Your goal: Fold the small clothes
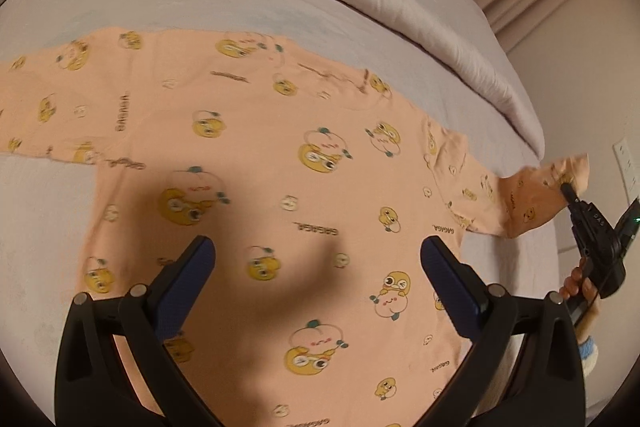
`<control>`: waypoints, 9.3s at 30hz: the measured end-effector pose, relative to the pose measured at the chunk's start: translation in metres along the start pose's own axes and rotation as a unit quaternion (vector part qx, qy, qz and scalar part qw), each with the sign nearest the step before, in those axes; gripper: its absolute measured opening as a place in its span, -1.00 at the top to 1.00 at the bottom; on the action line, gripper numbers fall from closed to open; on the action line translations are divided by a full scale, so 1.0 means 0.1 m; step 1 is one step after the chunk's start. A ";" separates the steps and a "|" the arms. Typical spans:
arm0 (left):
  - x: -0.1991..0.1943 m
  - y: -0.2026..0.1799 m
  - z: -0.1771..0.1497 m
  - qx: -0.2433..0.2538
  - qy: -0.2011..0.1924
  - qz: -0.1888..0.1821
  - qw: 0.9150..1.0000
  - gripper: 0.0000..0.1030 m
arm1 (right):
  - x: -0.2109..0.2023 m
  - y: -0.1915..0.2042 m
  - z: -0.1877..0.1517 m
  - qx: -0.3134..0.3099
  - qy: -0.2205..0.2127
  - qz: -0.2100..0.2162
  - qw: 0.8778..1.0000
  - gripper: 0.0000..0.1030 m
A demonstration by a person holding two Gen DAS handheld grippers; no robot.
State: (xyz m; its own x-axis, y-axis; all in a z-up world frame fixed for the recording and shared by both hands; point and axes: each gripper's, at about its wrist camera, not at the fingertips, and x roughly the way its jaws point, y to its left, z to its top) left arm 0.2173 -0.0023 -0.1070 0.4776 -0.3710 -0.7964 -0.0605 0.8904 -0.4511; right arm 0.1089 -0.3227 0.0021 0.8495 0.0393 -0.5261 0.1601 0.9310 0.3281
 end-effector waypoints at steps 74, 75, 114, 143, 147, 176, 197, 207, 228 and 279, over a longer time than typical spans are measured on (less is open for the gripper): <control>-0.02 1.26 0.42 -0.180 -0.007 -0.090 0.980 -0.40 | 1.10 0.95 -0.74 -0.024 0.158 0.112 0.981 -0.15; -0.01 1.27 0.42 -0.184 -0.004 -0.095 0.978 -0.40 | 1.09 0.97 -0.74 -0.027 0.157 0.114 0.981 -0.15; 0.07 1.42 0.46 -0.177 -0.002 -0.114 0.978 0.48 | 1.38 0.92 -0.64 0.011 0.172 0.124 0.977 -0.15; 0.24 1.40 0.76 -0.125 0.047 -0.119 0.984 0.91 | 1.40 1.04 -0.72 -0.008 0.189 0.129 0.973 -0.15; 0.04 1.42 0.69 -0.140 -0.025 -0.086 0.986 0.95 | 1.40 1.01 -0.73 -0.002 0.189 0.120 0.974 -0.15; 0.29 1.30 0.31 -0.292 -0.007 -0.232 0.928 0.19 | 1.17 1.01 -0.73 -0.013 0.191 0.139 0.972 -0.25; -0.11 1.28 0.63 -0.187 -0.063 -0.147 0.969 0.92 | 1.39 0.83 -0.58 0.006 0.170 0.106 0.980 -0.25; -0.07 1.61 0.56 -0.212 -0.012 -0.129 0.969 0.36 | 1.87 0.87 -0.65 -0.031 0.194 0.061 0.979 -0.07; -1.21 3.17 0.07 -0.378 -0.147 -0.128 0.905 -0.34 | 1.30 2.03 -1.33 -0.285 0.215 0.031 0.934 -0.18; -0.57 0.25 0.82 0.087 -0.136 -0.025 0.987 0.90 | 1.29 1.52 -0.78 -0.005 0.186 0.177 0.966 0.26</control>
State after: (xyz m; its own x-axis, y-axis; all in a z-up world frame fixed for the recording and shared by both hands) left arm 0.2599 0.0630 -0.0399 0.6949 -0.3530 -0.6265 0.1092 0.9129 -0.3933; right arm 0.2030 -0.1475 -0.0772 0.6105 0.4825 -0.6281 -0.1151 0.8387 0.5323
